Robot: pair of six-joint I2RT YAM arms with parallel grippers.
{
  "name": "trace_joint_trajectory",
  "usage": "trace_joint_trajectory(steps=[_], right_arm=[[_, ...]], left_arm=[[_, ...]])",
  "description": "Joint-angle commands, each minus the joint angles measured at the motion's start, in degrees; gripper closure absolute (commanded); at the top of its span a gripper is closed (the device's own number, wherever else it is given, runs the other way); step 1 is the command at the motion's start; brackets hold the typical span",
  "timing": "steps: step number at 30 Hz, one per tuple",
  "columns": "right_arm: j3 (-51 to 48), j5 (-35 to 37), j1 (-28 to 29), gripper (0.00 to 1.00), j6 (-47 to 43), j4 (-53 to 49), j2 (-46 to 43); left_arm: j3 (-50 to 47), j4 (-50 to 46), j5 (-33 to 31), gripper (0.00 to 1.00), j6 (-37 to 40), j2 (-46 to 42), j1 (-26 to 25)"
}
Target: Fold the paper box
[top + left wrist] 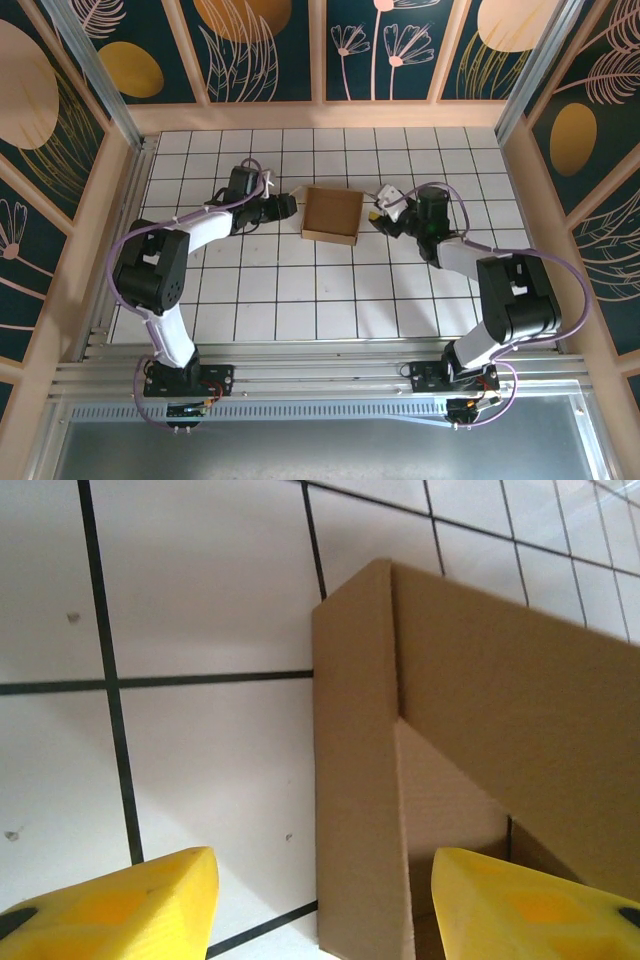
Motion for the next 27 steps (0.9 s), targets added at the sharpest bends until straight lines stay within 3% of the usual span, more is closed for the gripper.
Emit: trace_joint_trajectory(steps=[1,4,6,16,27], right_arm=[[2.9,-1.7,0.2,0.54,-0.6,4.0,2.8],[4.2,-3.0,0.2,0.77,0.3,4.2,4.3],[4.9,-3.3,0.2,0.84,0.7,3.6,4.7],[5.9,-2.9,1.1,0.92,2.1,-0.8,4.6],[9.2,2.8,4.8,0.93,5.0,-6.9,4.9]], left_arm=[[-0.3,0.6,2.6,0.41,0.6,1.0,0.3],[-0.1,0.6,2.8,0.42,0.3,2.1,0.2],[-0.5,0.7,3.7,0.42,0.1,2.8,0.2],[-3.3,2.8,12.3,0.45,1.6,5.8,-0.2],[-3.1,5.8,12.1,0.51,-1.0,7.5,-0.2]])
